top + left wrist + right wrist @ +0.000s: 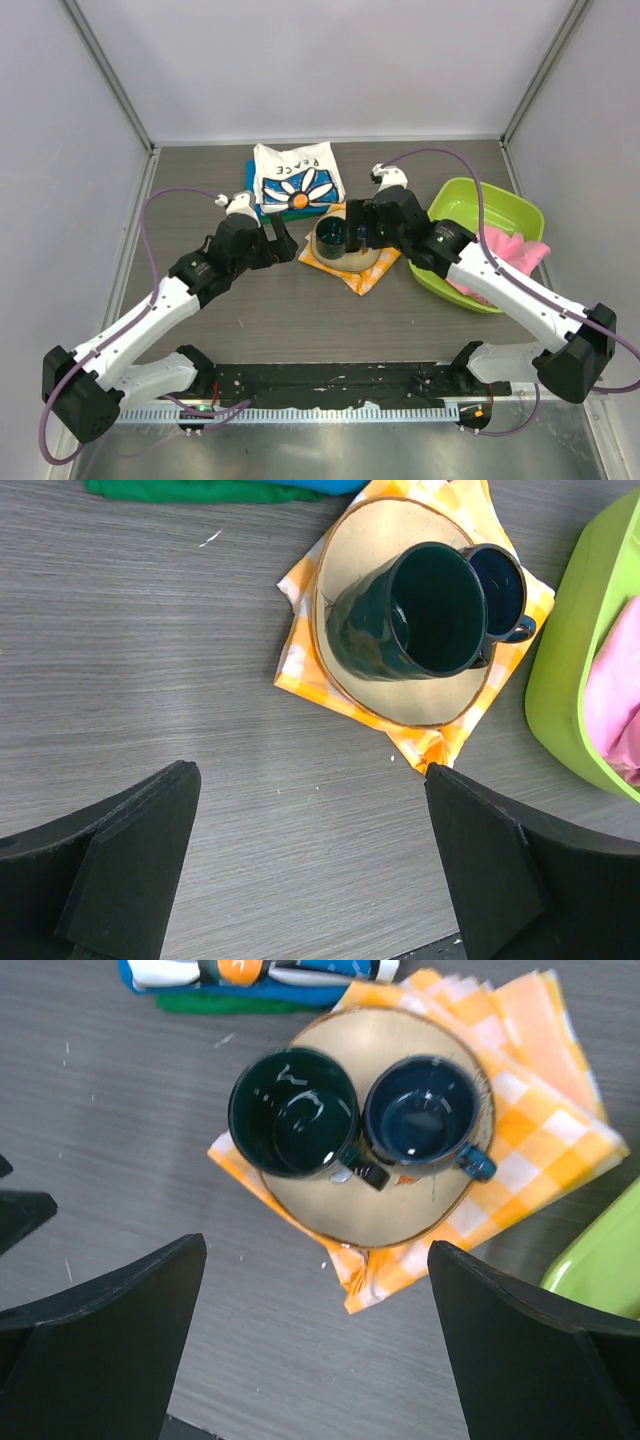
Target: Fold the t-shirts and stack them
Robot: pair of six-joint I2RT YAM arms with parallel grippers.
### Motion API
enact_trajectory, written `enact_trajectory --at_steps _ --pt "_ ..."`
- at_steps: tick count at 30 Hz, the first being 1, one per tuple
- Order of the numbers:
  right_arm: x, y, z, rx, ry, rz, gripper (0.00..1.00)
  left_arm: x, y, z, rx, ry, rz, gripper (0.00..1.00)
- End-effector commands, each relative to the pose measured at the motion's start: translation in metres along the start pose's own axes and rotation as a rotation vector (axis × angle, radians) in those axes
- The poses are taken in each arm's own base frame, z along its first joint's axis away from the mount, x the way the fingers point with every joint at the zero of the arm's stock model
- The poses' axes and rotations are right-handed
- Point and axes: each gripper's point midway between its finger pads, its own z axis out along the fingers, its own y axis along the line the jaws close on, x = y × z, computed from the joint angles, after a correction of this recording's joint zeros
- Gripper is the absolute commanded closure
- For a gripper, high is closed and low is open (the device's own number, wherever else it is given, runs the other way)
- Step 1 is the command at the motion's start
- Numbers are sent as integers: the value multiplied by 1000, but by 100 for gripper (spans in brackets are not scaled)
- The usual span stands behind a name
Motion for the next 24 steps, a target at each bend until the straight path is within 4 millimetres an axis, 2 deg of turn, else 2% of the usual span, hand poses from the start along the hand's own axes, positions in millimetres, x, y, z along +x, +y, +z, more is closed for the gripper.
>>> enact_trajectory --at_steps 1,7,13,19,24 --pt "34 7 4 -56 95 9 0 -5 -3 0 22 -13 -6 0" --pt "113 10 12 -88 293 -28 0 -6 0 -1 23 -19 -9 0" --pt "156 8 27 -70 345 -19 0 -2 3 1 28 -15 -20 0" --pt "177 3 46 -37 363 -13 0 -1 5 2 27 -12 -18 0" --pt "164 9 56 -49 294 -3 0 -3 8 0 22 -21 -13 0"
